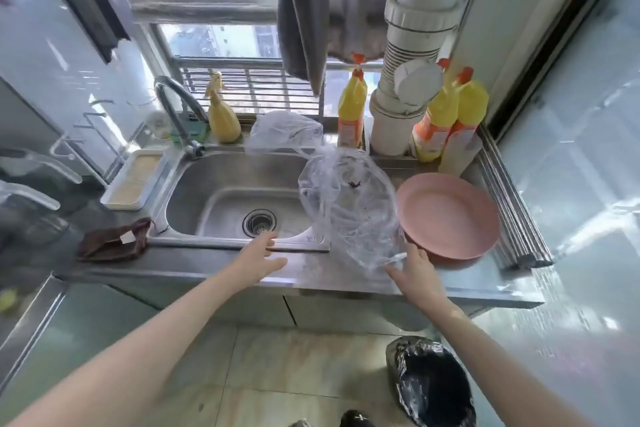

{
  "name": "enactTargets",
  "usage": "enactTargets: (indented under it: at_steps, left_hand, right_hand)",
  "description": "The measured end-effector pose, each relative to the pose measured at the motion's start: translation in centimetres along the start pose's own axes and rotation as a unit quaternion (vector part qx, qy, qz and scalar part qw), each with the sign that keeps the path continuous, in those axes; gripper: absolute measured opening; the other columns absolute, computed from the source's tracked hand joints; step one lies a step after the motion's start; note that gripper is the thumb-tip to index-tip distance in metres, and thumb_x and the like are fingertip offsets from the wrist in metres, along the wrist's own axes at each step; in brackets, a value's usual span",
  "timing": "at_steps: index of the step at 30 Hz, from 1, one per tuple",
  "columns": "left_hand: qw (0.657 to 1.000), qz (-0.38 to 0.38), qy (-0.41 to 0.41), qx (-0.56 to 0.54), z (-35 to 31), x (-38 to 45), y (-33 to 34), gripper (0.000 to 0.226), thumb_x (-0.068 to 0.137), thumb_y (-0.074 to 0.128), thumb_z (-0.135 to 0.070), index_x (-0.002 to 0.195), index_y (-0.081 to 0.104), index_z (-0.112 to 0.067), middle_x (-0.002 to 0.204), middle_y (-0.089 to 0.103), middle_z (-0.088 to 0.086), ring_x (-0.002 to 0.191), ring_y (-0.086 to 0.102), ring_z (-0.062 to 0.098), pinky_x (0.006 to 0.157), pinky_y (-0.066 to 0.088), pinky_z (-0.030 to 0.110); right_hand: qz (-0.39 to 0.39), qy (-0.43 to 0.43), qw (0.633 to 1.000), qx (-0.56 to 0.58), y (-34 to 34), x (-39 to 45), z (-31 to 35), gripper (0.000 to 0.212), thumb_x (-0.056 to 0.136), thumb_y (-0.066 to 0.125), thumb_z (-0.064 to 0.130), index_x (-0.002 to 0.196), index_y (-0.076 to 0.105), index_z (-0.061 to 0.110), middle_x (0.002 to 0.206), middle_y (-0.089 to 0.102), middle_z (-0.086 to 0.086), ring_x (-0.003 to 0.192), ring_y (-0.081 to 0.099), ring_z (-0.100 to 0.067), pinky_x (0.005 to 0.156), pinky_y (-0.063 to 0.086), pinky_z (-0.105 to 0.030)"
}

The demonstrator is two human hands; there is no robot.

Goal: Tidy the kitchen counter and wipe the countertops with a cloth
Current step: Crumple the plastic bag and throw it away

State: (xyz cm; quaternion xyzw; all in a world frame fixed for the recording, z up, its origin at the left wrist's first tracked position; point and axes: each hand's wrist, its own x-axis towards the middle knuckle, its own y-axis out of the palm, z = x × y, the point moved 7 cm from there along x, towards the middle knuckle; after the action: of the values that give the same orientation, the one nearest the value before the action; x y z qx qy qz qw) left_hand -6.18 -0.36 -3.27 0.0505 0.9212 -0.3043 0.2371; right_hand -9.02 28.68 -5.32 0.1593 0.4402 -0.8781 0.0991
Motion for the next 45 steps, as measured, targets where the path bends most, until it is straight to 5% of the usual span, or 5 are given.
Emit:
enactTargets:
  at_steps: [7, 20, 32, 38, 45]
  left_hand:
    - [1.0, -0.001, -0.007, 0.016, -1.1, 9.9, -2.5, 0.075, 0.077, 0.07, -0.02, 0.138, 0.029, -0.006, 0.126, 0.046, 0.01, 0.107, 0.051, 0.024, 0.087, 0.043, 0.029]
    - [0.984, 0.03, 0.107, 0.138, -9.9, 25.7, -4.4, 0.092, 0.075, 0.073, -0.029, 0.146, 0.015, -0.024, 0.151, 0.013, 0.012, 0.139, 0.018, 0.027, 0.113, 0.019, 0.039]
    - [0.977, 0.151, 0.077, 0.127, -8.9, 30.2, -0.1, 0.085, 0.08, 0.067, -0.014, 0.145, 0.014, -0.029, 0.149, 0.031, 0.006, 0.134, 0.033, 0.025, 0.102, 0.034, 0.032]
    - [0.955, 0.126, 0.191, 0.19, -11.2, 27.9, -1.6, 0.057, 0.083, 0.05, -0.001, 0.135, 0.037, -0.02, 0.141, 0.043, 0.003, 0.126, 0.043, 0.021, 0.101, 0.036, 0.031]
    - [0.932, 0.225, 0.26, 0.111, -13.0, 22.7, -2.2, 0.039, 0.091, 0.043, -0.005, 0.108, 0.048, -0.039, 0.116, 0.055, -0.01, 0.106, 0.054, 0.012, 0.087, 0.039, 0.021]
  right_hand:
    - [-0.031, 0.128, 0.989, 0.065, 2.2, 4.6, -0.7, 0.079, 0.078, 0.063, 0.036, 0.142, 0.02, 0.015, 0.139, 0.031, -0.014, 0.119, 0.044, -0.037, 0.092, 0.043, -0.047]
    - [-0.082, 0.124, 0.987, -0.053, 5.3, 8.9, 1.8, 0.112, 0.075, 0.062, 0.058, 0.147, -0.012, 0.015, 0.157, -0.005, -0.014, 0.142, 0.013, -0.035, 0.114, 0.021, -0.043]
    - [-0.069, 0.134, 0.988, 0.025, 7.2, 11.7, 2.1, 0.046, 0.082, 0.048, 0.005, 0.125, 0.043, 0.02, 0.118, 0.046, -0.001, 0.108, 0.044, -0.022, 0.08, 0.042, -0.03]
    - [-0.237, 0.124, 0.951, 0.157, 2.5, 12.5, 3.7, 0.033, 0.075, 0.055, -0.006, 0.1, 0.065, 0.012, 0.105, 0.051, -0.003, 0.103, 0.048, -0.028, 0.082, 0.034, -0.026]
    - [-0.178, -0.03, 0.94, 0.289, -2.2, 13.1, 11.7, 0.049, 0.065, 0.065, 0.032, 0.107, 0.046, 0.047, 0.139, 0.024, 0.007, 0.127, 0.013, 0.017, 0.102, 0.013, -0.002]
